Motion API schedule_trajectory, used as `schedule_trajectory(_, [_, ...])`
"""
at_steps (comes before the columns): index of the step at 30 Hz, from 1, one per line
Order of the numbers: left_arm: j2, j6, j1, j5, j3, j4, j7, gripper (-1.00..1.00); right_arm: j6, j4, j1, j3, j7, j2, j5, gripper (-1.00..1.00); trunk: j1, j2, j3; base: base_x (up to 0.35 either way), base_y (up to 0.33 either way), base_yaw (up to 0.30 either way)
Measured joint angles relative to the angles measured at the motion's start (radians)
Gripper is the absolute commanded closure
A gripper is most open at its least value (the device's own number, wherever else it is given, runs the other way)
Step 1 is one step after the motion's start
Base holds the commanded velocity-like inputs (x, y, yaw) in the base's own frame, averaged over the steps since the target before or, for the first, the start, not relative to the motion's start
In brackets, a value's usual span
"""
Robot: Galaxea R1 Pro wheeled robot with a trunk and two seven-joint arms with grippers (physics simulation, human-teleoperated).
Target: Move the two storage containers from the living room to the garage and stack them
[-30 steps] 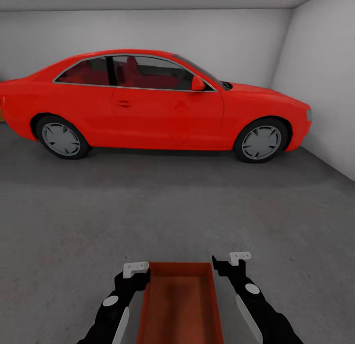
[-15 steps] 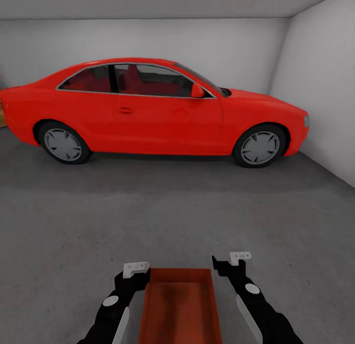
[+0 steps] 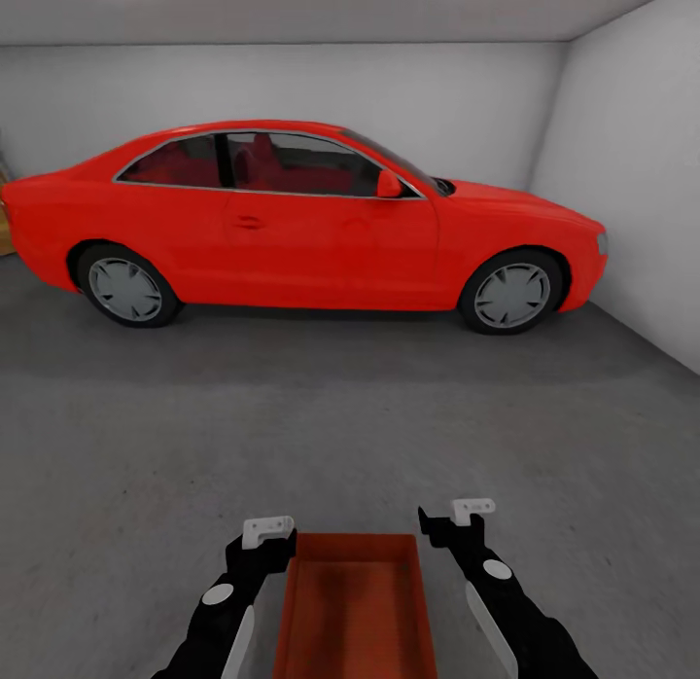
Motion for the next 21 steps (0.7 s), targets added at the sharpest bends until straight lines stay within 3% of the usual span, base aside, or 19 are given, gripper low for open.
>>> schedule_trajectory(21, [0.000,-0.002,0.000,0.003,0.003,0.000,0.000,-1.00,0.006,0.000,0.000,0.000,0.000,0.000,0.000,-1.00,0.000,0.000,0.000,0.000,0.000,0.000])
